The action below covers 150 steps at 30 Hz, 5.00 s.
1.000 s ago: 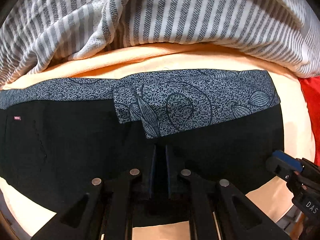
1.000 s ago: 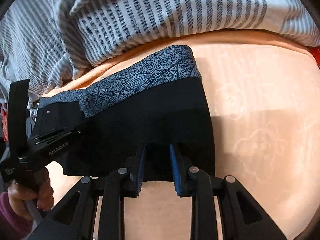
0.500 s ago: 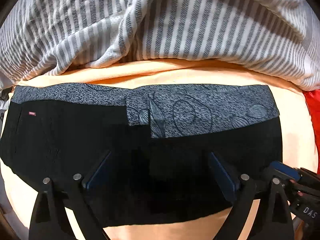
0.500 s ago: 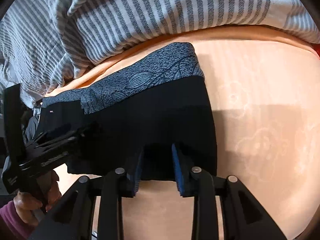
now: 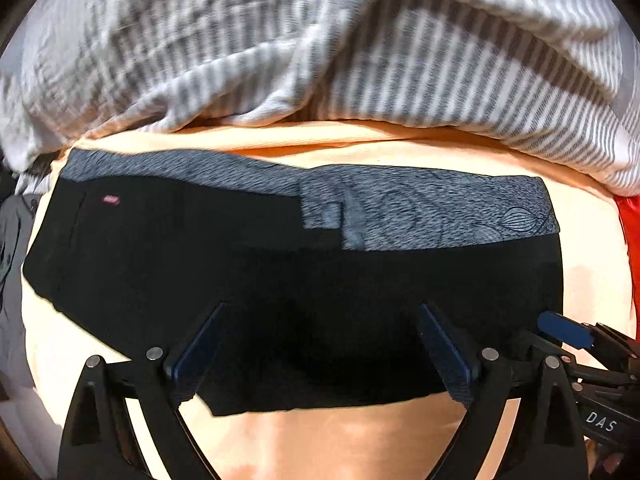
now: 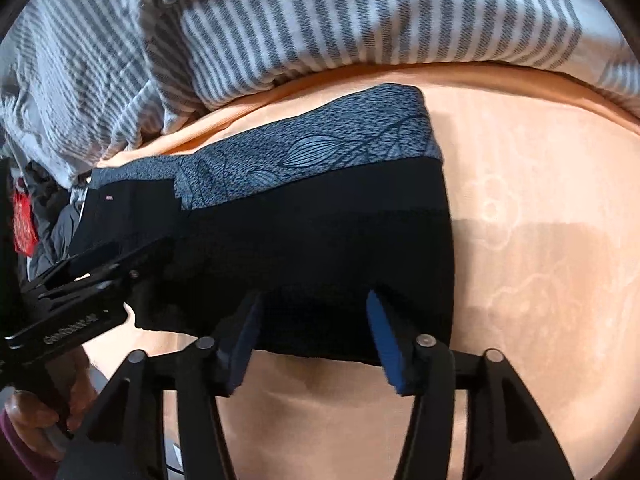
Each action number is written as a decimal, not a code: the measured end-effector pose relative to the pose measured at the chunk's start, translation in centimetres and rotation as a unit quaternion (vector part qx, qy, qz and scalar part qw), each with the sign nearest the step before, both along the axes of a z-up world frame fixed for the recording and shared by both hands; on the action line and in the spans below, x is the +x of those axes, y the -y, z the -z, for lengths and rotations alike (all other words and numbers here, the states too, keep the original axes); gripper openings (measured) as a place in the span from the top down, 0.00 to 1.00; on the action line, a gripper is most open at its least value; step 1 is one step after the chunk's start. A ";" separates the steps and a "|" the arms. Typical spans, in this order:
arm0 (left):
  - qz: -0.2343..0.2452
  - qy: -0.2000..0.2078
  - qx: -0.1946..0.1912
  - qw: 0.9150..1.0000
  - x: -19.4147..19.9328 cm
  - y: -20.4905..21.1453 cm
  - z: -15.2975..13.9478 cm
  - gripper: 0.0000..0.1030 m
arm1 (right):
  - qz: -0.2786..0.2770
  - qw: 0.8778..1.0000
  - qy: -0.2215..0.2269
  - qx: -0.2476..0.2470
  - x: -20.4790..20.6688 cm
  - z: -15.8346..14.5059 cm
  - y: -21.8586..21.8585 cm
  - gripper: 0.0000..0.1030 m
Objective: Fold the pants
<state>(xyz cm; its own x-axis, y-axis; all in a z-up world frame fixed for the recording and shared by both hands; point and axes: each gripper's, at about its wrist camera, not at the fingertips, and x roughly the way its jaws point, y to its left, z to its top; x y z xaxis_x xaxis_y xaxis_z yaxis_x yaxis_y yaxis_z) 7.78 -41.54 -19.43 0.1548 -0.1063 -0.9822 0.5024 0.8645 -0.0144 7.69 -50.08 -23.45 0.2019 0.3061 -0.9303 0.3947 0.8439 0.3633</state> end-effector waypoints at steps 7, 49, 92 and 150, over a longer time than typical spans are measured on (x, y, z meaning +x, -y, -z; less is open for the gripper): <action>-0.032 -0.013 -0.015 0.999 0.7 -5.2 -0.8 0.08 | -0.030 0.998 -0.015 -0.054 1.4 0.2 -2.9 0.21; -0.254 -0.084 -0.198 0.943 12.4 -31.3 4.1 0.26 | -0.104 0.990 -0.059 -0.073 10.3 4.3 -19.2 0.06; -0.176 0.088 -0.119 0.973 11.8 -26.1 0.5 0.72 | -0.126 0.992 -0.025 0.008 16.4 -3.1 -18.2 0.09; 0.194 0.098 -0.163 0.962 -4.6 -4.0 -8.8 0.72 | -0.093 0.975 0.117 0.162 11.8 -11.6 -7.5 0.84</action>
<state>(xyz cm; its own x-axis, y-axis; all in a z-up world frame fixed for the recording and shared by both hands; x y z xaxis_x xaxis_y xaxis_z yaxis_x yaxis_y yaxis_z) 3.21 -37.53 -10.67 0.2197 -0.4917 -0.8426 0.8077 0.5760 -0.1255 19.52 -42.62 -11.82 0.3097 0.6280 -0.7140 0.1212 0.7187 0.6847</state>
